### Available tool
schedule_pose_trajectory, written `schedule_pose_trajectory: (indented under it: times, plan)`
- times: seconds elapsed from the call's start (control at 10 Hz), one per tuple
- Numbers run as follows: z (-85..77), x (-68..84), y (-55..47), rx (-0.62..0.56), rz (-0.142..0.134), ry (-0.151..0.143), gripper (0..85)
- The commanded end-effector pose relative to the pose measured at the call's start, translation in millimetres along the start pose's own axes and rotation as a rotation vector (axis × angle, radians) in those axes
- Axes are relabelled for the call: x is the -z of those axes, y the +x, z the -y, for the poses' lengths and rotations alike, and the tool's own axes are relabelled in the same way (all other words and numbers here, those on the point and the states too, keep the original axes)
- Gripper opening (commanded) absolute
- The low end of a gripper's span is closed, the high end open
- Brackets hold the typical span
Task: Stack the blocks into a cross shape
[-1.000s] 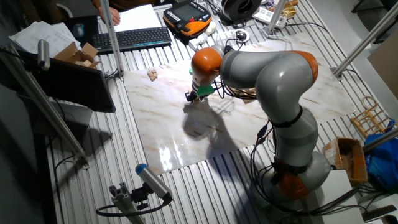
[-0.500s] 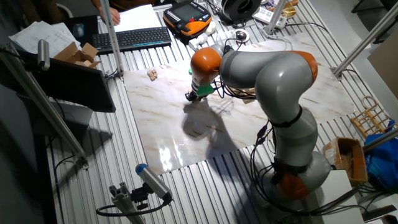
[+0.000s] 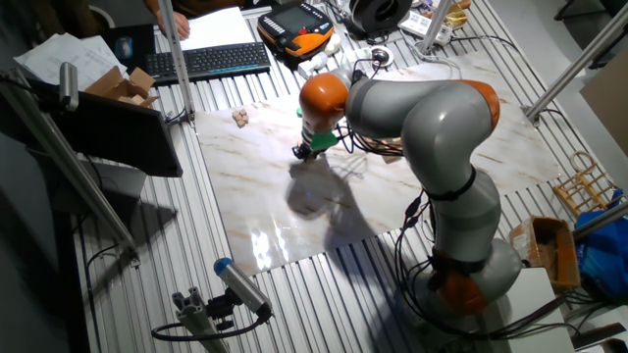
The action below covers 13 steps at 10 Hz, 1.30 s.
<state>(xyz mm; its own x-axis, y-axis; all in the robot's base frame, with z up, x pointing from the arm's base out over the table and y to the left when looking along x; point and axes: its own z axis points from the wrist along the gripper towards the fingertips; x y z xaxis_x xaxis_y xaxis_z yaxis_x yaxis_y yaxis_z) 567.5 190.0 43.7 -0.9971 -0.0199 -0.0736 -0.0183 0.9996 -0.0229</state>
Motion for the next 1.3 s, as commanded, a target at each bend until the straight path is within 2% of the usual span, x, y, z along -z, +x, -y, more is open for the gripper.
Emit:
schedule_pose_trajectory:
  times: [0.0,0.4,0.5,0.6,0.8,1.1,1.2]
  plan:
    - [1.0,8.6,1.3,-0.002,-0.006,0.012,0.0]
    - [15.5,56.9,11.4,-0.031,-0.049,0.01,0.0]
    - [24.2,68.7,12.8,-0.029,-0.063,-0.006,0.0]
    - [34.1,80.0,13.5,-0.029,-0.078,-0.026,0.0]
    - [59.7,103.6,16.2,-0.014,-0.081,-0.021,0.0]
    - [96.2,126.7,14.7,0.022,-0.095,-0.012,0.0]
    - [113.1,133.4,14.0,0.033,-0.101,-0.013,0.0]
